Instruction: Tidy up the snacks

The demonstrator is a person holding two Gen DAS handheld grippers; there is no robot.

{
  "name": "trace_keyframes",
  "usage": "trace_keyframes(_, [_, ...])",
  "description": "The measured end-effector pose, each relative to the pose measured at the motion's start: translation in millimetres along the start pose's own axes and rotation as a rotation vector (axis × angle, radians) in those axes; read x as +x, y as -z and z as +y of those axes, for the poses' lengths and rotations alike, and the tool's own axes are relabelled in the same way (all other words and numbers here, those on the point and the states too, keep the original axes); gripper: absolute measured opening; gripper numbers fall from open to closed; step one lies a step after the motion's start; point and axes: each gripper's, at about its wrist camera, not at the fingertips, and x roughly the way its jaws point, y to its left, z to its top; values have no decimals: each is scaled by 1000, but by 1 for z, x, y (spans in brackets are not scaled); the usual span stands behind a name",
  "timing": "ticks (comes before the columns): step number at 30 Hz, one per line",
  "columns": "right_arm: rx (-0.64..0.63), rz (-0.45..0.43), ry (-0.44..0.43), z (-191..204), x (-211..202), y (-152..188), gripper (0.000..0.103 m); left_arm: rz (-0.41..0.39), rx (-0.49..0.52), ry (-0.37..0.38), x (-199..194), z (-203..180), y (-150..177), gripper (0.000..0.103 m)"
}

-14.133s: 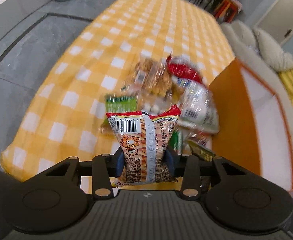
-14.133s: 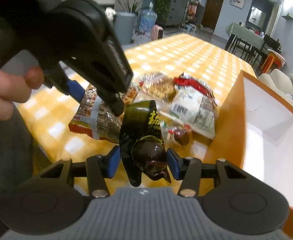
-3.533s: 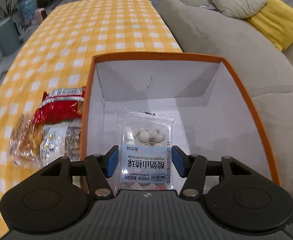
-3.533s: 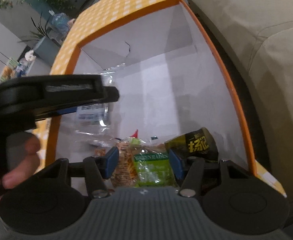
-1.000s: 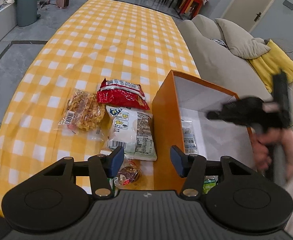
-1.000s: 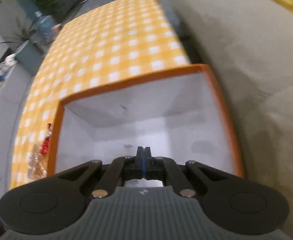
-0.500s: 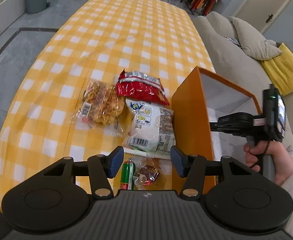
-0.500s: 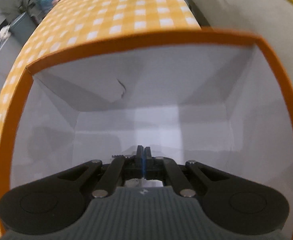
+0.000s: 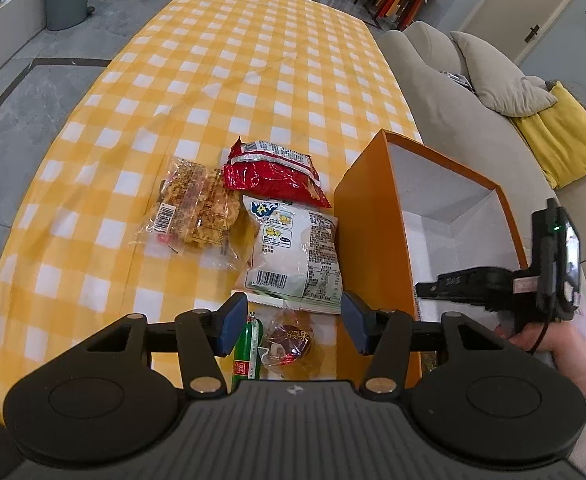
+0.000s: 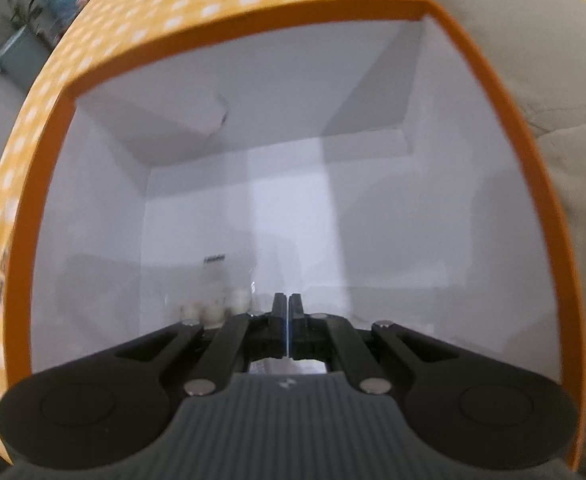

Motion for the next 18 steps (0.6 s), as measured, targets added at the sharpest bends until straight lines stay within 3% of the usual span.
trace_keyframes(10, [65, 78, -130, 7, 7, 19, 0, -20, -14, -6, -11, 5, 0, 63])
trace_keyframes(14, [47, 71, -109, 9, 1, 21, 0, -27, -18, 2, -15, 6, 1, 64])
trace_keyframes(18, [43, -9, -28, -3, -23, 16, 3, -16, 8, 5, -18, 5, 2, 68])
